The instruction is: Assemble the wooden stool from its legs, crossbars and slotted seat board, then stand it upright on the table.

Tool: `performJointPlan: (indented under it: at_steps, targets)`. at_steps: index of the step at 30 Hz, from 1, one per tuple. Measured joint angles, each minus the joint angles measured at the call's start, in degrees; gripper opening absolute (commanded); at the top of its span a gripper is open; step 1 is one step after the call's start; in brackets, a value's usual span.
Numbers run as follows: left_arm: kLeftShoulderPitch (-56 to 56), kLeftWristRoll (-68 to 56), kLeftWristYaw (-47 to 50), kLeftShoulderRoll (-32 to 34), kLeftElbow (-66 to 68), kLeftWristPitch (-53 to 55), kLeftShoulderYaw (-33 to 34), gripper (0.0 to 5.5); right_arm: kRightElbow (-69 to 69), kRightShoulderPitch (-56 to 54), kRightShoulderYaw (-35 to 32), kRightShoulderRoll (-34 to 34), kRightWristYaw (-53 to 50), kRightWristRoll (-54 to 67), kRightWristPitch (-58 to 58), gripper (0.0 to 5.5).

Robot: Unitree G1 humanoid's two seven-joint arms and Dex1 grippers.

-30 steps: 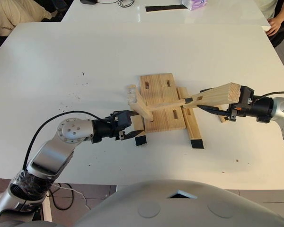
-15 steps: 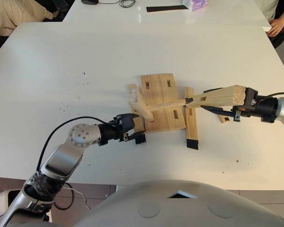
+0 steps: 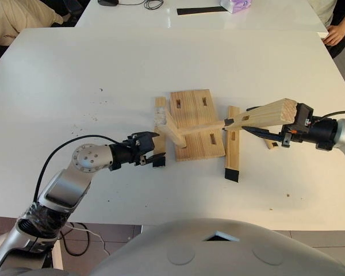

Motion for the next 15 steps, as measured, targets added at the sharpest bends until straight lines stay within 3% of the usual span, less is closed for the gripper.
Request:
performJointPlan:
  at_steps: [15]
  targets:
    - [-4.7, 4.6, 1.6, -2.5, 1.2, 2.4, -3.4, 3.21, 1.0, 3.5, 2.2, 1.2, 0.6, -3.8, -2.9, 2.04]
